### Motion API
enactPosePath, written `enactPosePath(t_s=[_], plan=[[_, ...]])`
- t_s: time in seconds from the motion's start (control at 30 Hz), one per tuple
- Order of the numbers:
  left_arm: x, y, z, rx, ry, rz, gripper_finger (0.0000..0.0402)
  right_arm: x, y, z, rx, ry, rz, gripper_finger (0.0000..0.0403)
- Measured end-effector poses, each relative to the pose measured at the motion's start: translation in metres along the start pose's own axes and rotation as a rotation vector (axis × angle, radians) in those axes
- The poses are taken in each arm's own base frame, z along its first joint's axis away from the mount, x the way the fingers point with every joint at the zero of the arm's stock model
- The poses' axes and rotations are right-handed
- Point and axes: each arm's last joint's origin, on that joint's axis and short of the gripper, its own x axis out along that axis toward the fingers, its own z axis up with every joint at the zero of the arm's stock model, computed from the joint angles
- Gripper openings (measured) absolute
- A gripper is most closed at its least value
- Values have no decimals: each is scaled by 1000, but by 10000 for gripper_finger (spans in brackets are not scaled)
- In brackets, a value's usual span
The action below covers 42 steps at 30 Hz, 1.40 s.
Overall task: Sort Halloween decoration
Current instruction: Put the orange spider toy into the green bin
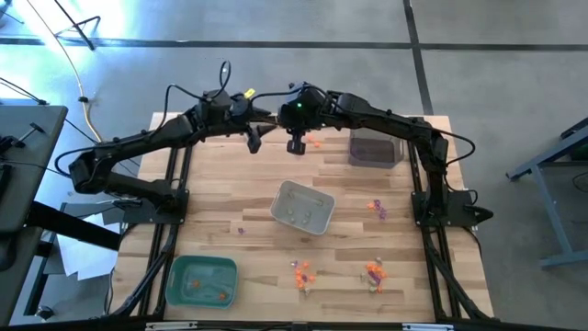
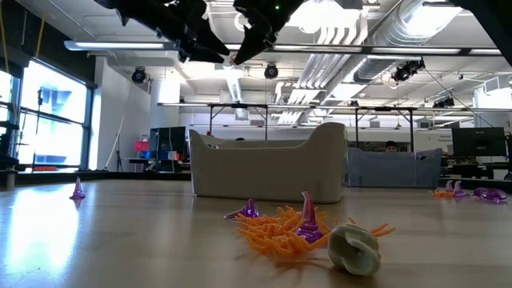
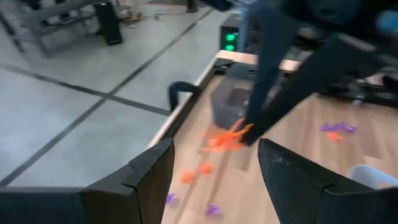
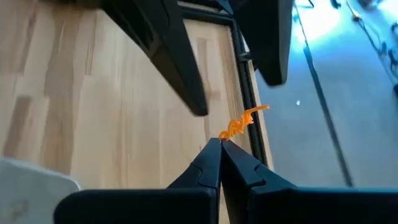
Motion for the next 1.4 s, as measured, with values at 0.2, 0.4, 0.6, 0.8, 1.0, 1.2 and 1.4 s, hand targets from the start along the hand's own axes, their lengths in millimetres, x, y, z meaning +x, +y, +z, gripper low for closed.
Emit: enactPosePath(t_s=[0.2, 0.4, 0.6, 0.8, 1.0, 1.2, 1.4], plan=[[2, -2, -1, 36, 2, -32, 221, 0, 2, -4, -133, 42, 22, 0], [2, -6, -1, 118, 7, -48, 221, 0, 3, -5, -238, 50, 36, 0], [2, -8, -1, 129, 8, -55, 221, -1, 12, -2, -445, 35, 57, 0], [2, -8, -4, 125, 37, -60, 221, -1, 17, 3, -555, 10, 44, 0], [2, -9, -10, 107, 97, -87, 218, -1, 16, 4, -557, -2, 34, 0], [2, -10, -9, 108, 87, -102, 200, -1, 16, 5, -556, -12, 29, 0], [2, -9, -9, 107, 86, -102, 139, -1, 16, 5, -554, -14, 28, 0]])
